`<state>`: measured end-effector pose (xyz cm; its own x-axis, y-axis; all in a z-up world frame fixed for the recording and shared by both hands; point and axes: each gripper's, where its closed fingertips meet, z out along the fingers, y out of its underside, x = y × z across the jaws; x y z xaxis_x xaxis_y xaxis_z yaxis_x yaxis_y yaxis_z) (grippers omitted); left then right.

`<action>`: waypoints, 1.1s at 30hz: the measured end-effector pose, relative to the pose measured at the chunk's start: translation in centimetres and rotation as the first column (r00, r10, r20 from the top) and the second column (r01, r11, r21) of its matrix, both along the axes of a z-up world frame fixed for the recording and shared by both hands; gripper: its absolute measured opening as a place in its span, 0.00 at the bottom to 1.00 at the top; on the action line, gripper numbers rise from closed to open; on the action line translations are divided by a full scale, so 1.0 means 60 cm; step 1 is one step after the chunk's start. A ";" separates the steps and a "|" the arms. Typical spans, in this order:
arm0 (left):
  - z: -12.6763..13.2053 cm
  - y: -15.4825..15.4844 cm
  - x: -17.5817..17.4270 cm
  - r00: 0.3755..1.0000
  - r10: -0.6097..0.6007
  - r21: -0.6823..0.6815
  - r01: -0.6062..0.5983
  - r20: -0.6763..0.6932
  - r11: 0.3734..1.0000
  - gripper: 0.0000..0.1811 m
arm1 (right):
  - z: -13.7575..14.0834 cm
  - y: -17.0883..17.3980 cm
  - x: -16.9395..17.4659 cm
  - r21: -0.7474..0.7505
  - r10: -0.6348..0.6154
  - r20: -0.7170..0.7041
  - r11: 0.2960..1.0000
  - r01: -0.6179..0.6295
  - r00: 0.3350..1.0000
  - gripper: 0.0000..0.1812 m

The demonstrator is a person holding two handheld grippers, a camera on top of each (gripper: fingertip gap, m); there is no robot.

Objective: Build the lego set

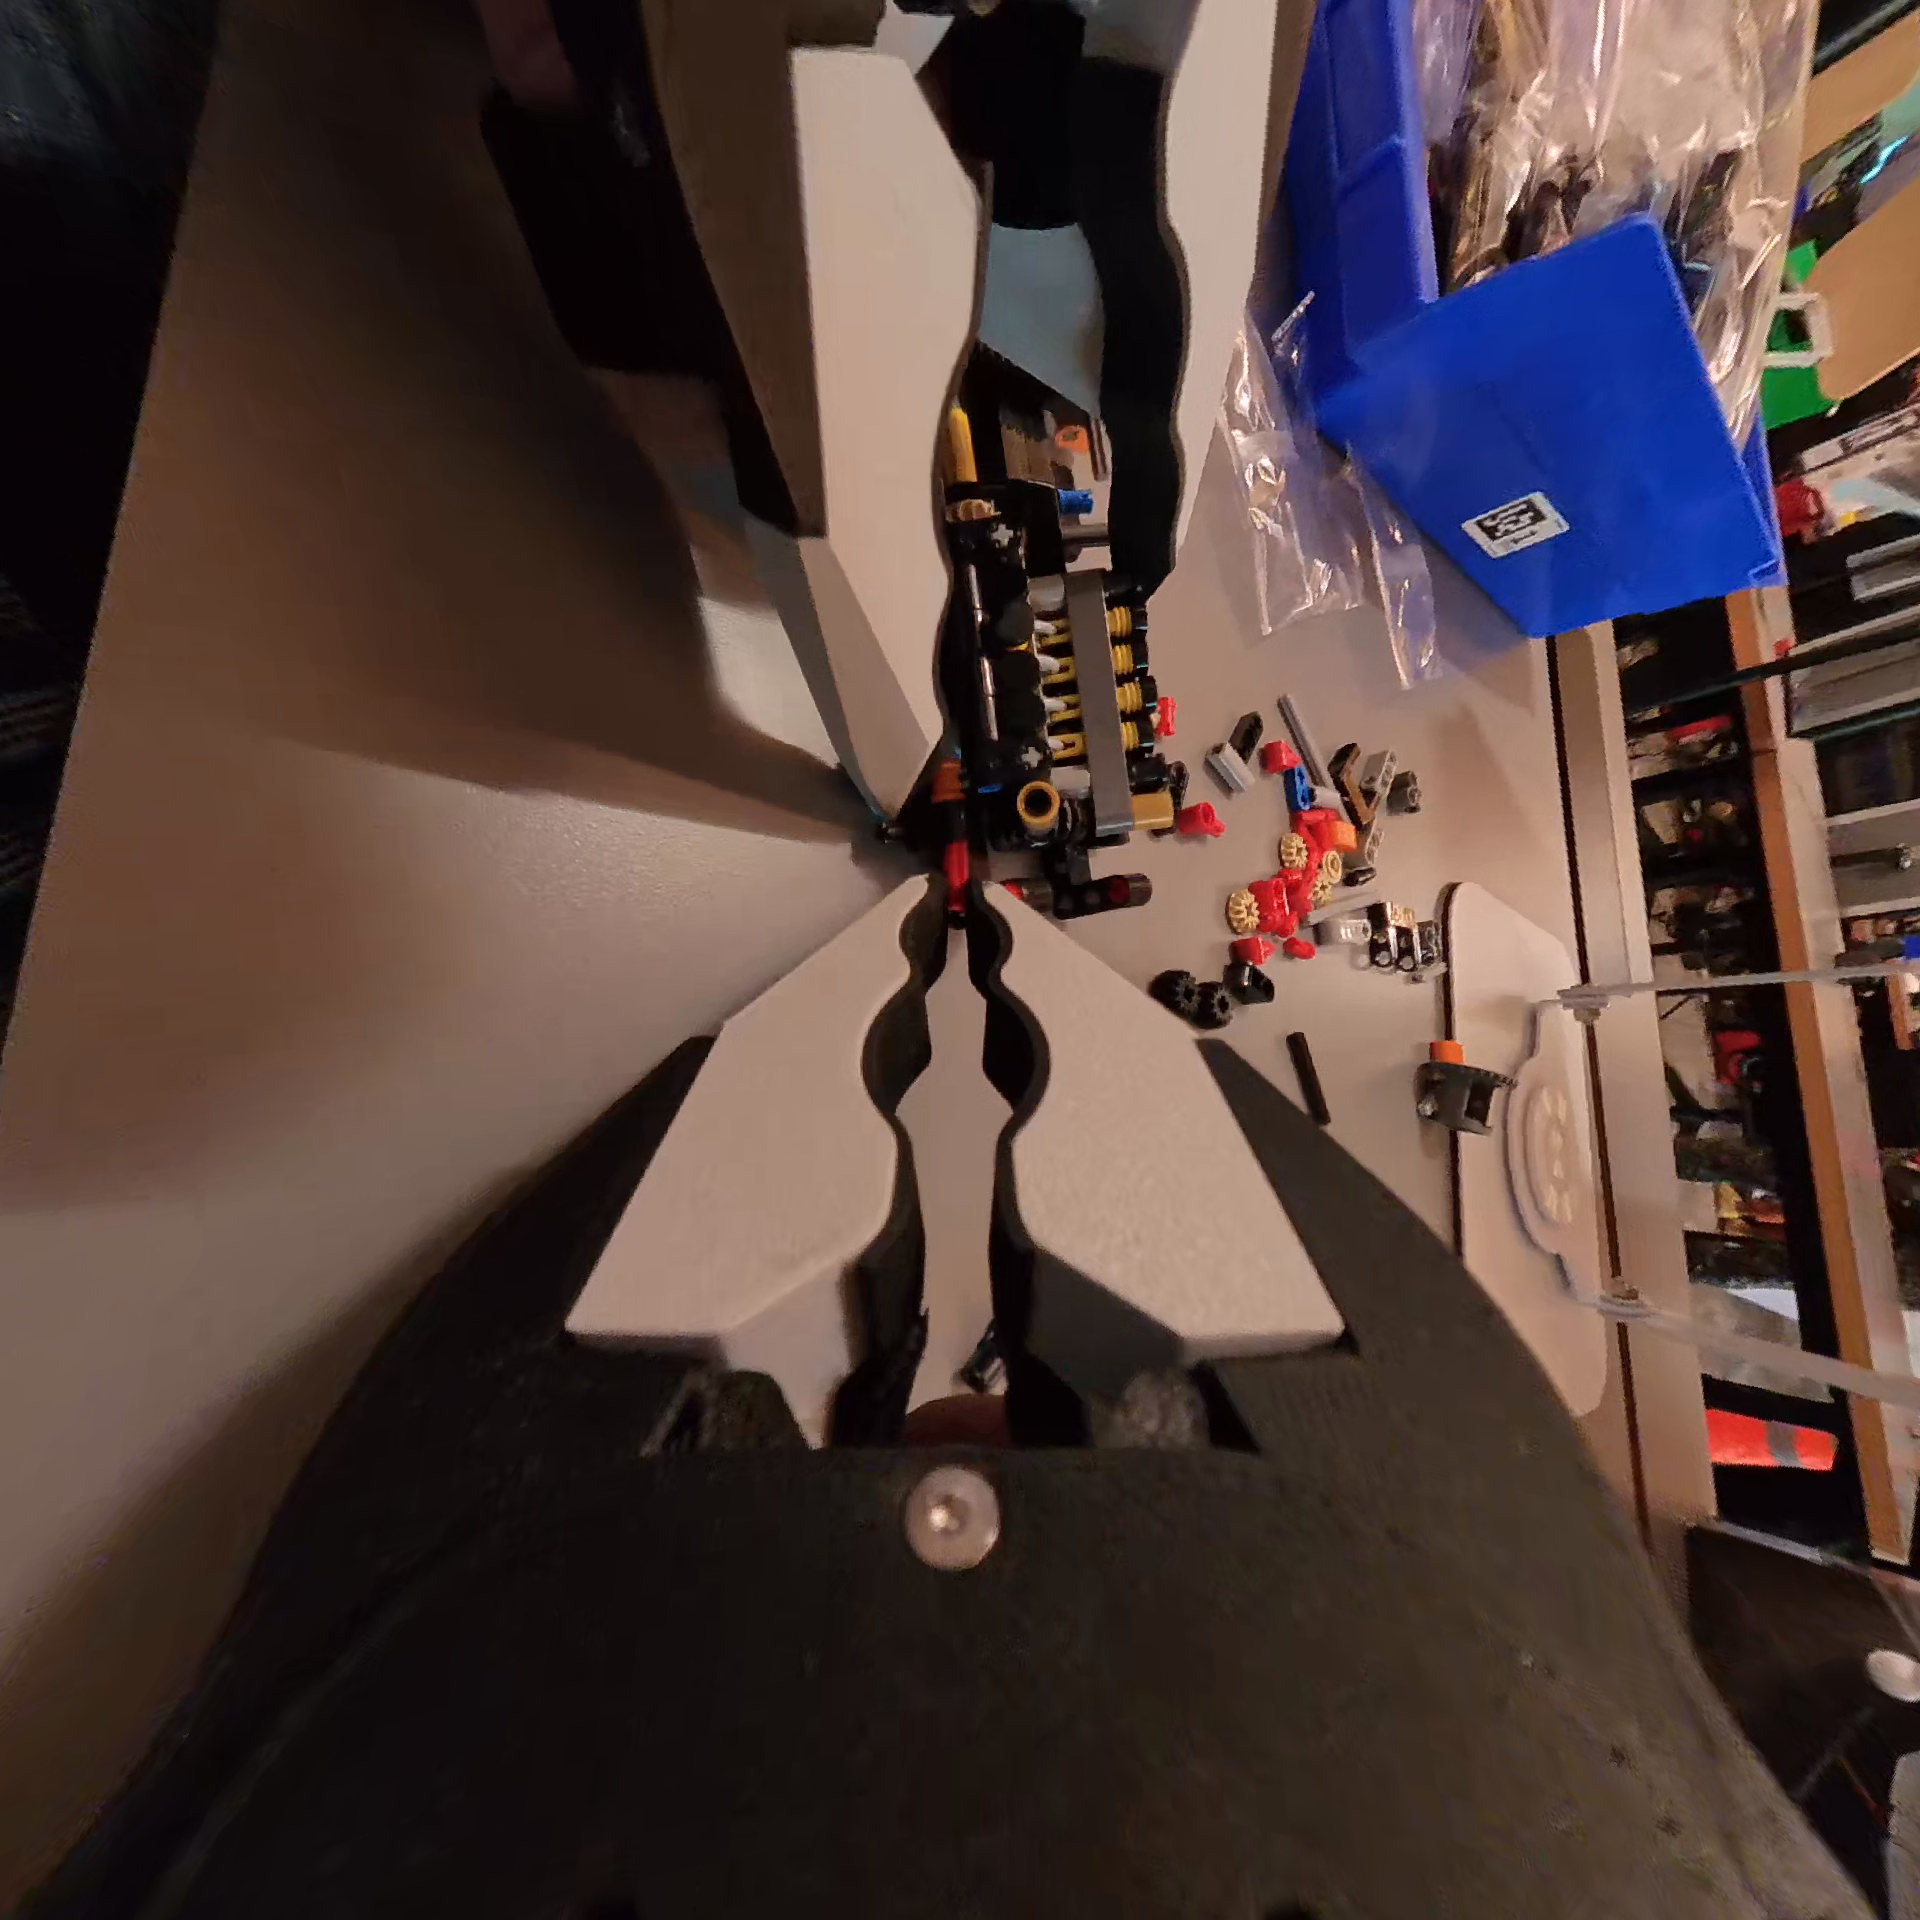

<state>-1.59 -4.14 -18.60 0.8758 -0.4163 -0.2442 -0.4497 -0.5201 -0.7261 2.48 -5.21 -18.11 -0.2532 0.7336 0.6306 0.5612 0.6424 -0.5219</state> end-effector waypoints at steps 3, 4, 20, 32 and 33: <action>0.000 0.000 0.000 1.000 -0.005 0.005 0.005 -0.001 1.000 0.41 | -0.001 0.000 -0.001 0.029 0.031 -0.006 0.999 -0.031 0.999 0.00; 0.000 0.000 0.000 1.000 -0.006 0.005 0.006 0.000 1.000 0.41 | -0.001 0.000 -0.001 0.024 0.030 -0.006 0.999 -0.030 1.000 0.00; 0.003 -0.001 -0.004 1.000 -0.020 0.009 0.020 -0.002 1.000 0.42 | 0.001 0.006 -0.006 0.050 0.012 -0.024 0.999 -0.011 1.000 0.00; 0.024 -0.038 -0.007 0.998 -0.025 0.048 0.028 -0.056 0.998 0.34 | 0.003 0.004 -0.008 0.034 0.019 -0.034 0.999 -0.018 0.999 0.00; 0.021 -0.042 -0.007 0.996 -0.028 0.047 0.032 -0.079 0.998 0.33 | 0.003 0.003 -0.008 0.035 0.020 -0.034 0.999 -0.019 0.999 0.00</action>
